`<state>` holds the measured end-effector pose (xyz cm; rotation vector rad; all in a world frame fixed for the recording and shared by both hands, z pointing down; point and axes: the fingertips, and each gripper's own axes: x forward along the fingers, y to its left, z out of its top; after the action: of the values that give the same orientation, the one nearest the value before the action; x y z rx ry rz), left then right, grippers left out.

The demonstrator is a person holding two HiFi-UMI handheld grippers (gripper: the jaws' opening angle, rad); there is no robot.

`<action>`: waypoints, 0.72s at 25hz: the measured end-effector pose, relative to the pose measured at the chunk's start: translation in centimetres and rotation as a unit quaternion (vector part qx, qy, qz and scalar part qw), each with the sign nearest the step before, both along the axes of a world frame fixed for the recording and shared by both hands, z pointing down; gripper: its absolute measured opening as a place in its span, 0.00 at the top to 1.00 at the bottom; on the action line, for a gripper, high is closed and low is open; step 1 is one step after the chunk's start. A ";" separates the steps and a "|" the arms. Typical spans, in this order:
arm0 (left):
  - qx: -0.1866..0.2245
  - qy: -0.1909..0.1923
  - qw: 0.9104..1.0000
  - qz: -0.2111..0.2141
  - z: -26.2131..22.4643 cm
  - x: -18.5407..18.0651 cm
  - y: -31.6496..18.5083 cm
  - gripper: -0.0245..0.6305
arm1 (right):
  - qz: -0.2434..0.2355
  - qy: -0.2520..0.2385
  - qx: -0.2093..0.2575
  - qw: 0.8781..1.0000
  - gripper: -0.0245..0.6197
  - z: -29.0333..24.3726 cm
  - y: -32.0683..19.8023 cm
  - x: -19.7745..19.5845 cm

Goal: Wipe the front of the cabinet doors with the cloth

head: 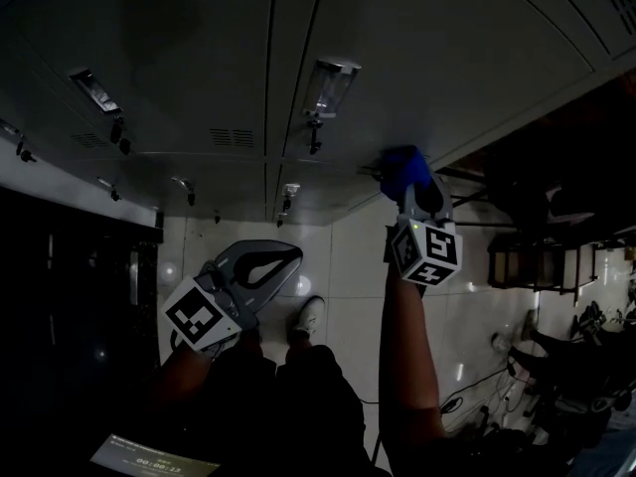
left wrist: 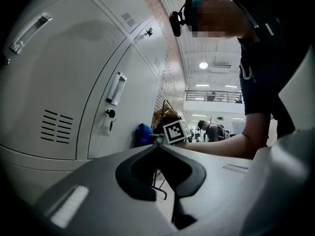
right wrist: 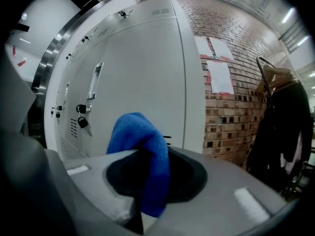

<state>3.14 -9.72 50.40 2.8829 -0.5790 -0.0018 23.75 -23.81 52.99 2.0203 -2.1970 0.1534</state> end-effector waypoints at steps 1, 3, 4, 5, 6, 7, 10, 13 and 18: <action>0.002 0.000 1.000 0.002 -0.1 0.3 0.1 0.96 | 0.005 0.004 -0.001 1.000 0.85 0.1 0.1 0.9; 0.005 0.000 1.000 0.005 -0.4 0.9 0.2 0.96 | 0.014 0.008 -0.003 1.000 0.85 0.3 0.3 2.3; 0.007 0.001 1.000 0.005 -0.5 1.1 0.2 0.96 | 0.018 0.008 -0.004 1.000 0.85 0.3 0.3 2.9; 0.007 0.000 1.000 0.005 -0.5 1.3 0.2 0.96 | 0.021 0.007 -0.004 1.000 0.85 0.4 0.4 3.3; 0.008 -0.001 1.000 0.005 -0.5 1.4 0.2 0.96 | 0.024 0.006 -0.004 1.000 0.85 0.5 0.4 3.7; 0.008 -0.003 1.000 0.005 -0.5 1.5 0.2 0.96 | 0.026 0.006 -0.003 1.000 0.85 0.6 0.4 4.0; 0.012 -0.009 1.000 0.001 -0.5 1.6 0.2 0.96 | 0.035 0.003 -0.004 0.999 0.85 1.0 0.5 5.0; 0.026 -0.007 1.000 -0.004 -0.7 1.5 0.1 0.96 | 0.035 -0.008 0.002 0.999 0.85 0.8 1.1 5.5; 0.044 -0.010 0.999 -0.009 -1.9 1.5 0.1 0.96 | -0.009 0.000 0.033 0.999 0.85 -2.1 2.4 3.3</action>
<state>4.62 -9.64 48.52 2.9651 -0.6226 -0.0017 27.05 -21.45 50.86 2.0323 -2.2491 0.0796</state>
